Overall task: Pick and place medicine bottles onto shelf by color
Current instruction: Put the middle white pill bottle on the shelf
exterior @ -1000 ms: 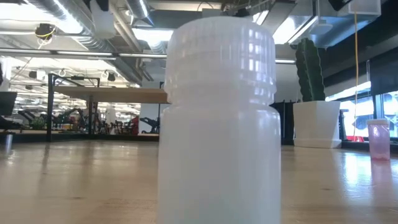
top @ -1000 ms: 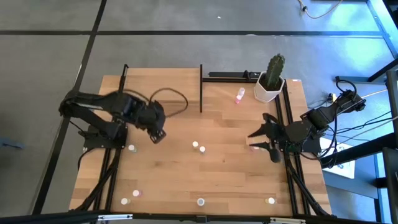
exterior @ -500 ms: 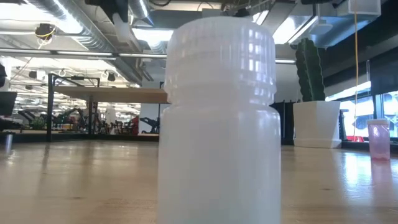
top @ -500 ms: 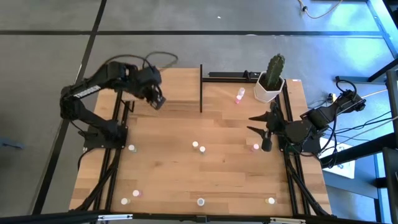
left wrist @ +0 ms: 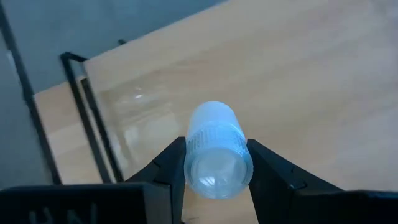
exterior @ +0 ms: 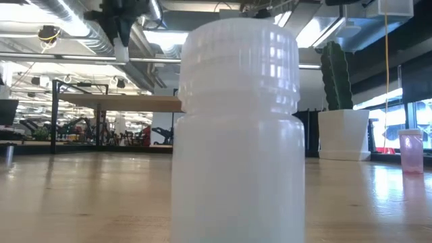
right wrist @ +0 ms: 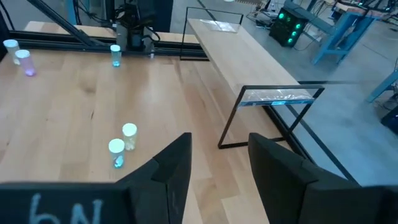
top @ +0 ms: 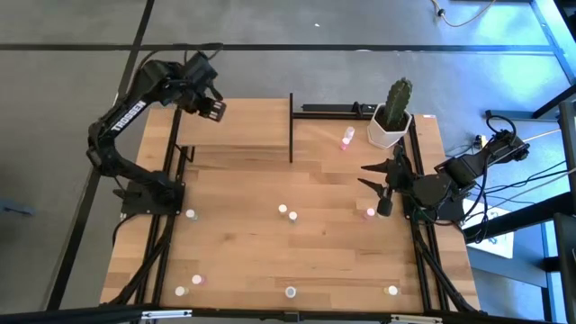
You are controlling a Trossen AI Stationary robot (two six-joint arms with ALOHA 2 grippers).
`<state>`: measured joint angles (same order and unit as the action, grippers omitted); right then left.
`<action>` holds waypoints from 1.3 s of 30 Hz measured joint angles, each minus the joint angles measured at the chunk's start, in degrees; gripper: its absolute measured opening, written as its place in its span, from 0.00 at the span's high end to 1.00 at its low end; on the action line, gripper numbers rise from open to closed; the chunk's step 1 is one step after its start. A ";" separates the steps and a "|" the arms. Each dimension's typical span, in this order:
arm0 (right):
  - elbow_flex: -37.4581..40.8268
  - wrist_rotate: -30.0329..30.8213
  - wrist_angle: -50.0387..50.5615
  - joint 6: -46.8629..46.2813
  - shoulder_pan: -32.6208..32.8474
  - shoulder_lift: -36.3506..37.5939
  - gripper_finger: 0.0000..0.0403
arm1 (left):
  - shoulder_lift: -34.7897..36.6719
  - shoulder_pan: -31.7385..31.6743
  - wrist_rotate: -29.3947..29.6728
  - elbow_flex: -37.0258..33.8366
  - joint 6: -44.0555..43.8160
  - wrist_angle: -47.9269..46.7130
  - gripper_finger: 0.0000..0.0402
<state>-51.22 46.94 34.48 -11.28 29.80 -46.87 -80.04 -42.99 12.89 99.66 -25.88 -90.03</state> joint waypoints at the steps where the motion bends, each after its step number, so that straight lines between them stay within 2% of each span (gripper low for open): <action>1: 0.00 0.02 0.03 0.15 -0.02 0.00 0.60 | -0.45 -1.01 -0.02 0.00 0.74 0.02 0.70; 12: 0.00 0.03 0.20 7.43 -1.43 0.00 0.60 | -7.61 -7.58 -0.20 -0.02 5.48 0.02 0.70; 21: 0.00 0.02 0.19 7.35 -2.07 0.00 0.60 | -10.29 -12.24 -0.25 -0.02 5.80 0.02 0.70; 29: 0.00 -0.49 0.17 7.32 -2.07 0.00 0.60 | -11.61 -18.24 -0.17 -0.04 11.36 0.05 0.70; 35: 0.00 -0.51 0.15 7.32 -2.07 0.00 0.60 | -11.68 -19.14 -3.43 -0.04 10.00 0.61 0.70; 39: 0.00 -0.53 0.13 7.32 -2.07 0.00 0.60 | -11.68 -19.14 -3.46 -0.04 6.93 0.56 0.70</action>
<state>-51.22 46.41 34.61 -3.97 27.73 -46.87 -91.72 -62.13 9.43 99.61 -18.96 -89.47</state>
